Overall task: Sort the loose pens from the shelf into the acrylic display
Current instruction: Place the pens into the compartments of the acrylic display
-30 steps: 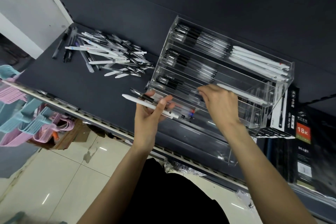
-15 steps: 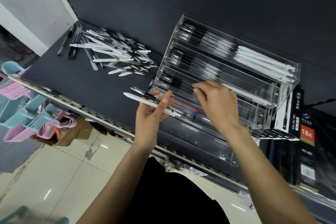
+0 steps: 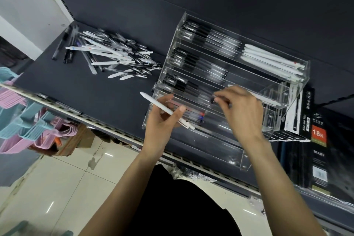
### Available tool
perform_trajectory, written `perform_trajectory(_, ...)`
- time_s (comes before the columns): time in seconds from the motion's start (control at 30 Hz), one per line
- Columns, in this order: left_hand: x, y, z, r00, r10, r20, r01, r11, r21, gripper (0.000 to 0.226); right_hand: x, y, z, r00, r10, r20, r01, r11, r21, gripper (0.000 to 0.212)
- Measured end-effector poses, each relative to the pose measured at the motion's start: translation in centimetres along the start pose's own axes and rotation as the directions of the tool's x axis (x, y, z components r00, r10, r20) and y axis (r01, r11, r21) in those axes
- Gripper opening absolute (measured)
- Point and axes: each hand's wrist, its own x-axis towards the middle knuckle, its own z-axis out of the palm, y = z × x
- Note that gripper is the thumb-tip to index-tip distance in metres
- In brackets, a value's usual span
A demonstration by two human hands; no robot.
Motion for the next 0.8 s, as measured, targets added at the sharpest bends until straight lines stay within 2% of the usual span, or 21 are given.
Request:
perform_trajectory(0.07, 0.1, -0.4, -0.6, 0.999, -0.04, 0.006, 0.04, 0.998, 0.05, 0.05, 0.9, 0.5, 1.0, 0.997, -0.082, -0.01, 0.081, 0.993, -0.092, 0.008)
perform_trajectory(0.13, 0.0, -0.5, -1.2, 0.999, -0.037, -0.009, 0.038, 0.993, 0.114, 0.057, 1.7, 0.5, 1.8, 0.991, -0.135, 0.026, 0.136, 0.988, -0.076, 0.009)
perform_trajectory(0.23, -0.2, -0.5, -1.8, 0.996, -0.003, -0.087, 0.015, 0.989, 0.144, 0.045, 2.5, 0.1, 2.7, 0.983, -0.16, 0.094, 0.166, 0.984, -0.061, 0.008)
perform_trajectory(0.33, -0.4, -0.5, -2.0, 0.99, 0.0, -0.144, 0.017, 0.993, 0.121, 0.035, 3.1, 0.0, 3.5, 0.976, -0.163, 0.142, 0.19, 0.961, -0.2, 0.011)
perform_trajectory(0.47, -0.6, -0.1, -2.0, 0.988, 0.007, -0.157, 0.006, 0.996, 0.085, 0.024, 3.2, -0.4, 3.7, 0.969, -0.203, 0.141, 0.245, 0.866, -0.436, 0.019)
perform_trajectory(0.57, -0.6, 0.3, -1.8, 0.989, -0.018, -0.149, 0.023, 0.999, 0.031, 0.016, 3.1, -0.6, 3.8, 0.966, -0.22, 0.133, 0.257, 0.836, -0.485, 0.024)
perform_trajectory(0.67, -0.5, 0.6, -1.4, 0.992, -0.034, -0.118, 0.031, 0.999, -0.026, 0.018, 2.7, -0.9, 3.1, 0.971, -0.231, 0.065, 0.24, 0.917, -0.318, 0.016)
perform_trajectory(0.73, -0.4, 0.9, -1.0, 0.994, -0.036, -0.102, 0.03, 0.998, -0.059, 0.021, 1.6, -2.1, 1.7, 0.988, -0.133, 0.072, 0.135, 0.99, -0.027, 0.016)
perform_trajectory(0.8, -0.4, 1.4, -0.2, 0.997, -0.02, -0.073, 0.014, 0.997, -0.082, 0.02, -0.1, -3.6, 0.1, 0.982, 0.009, 0.19, -0.068, 0.949, 0.307, 0.021)
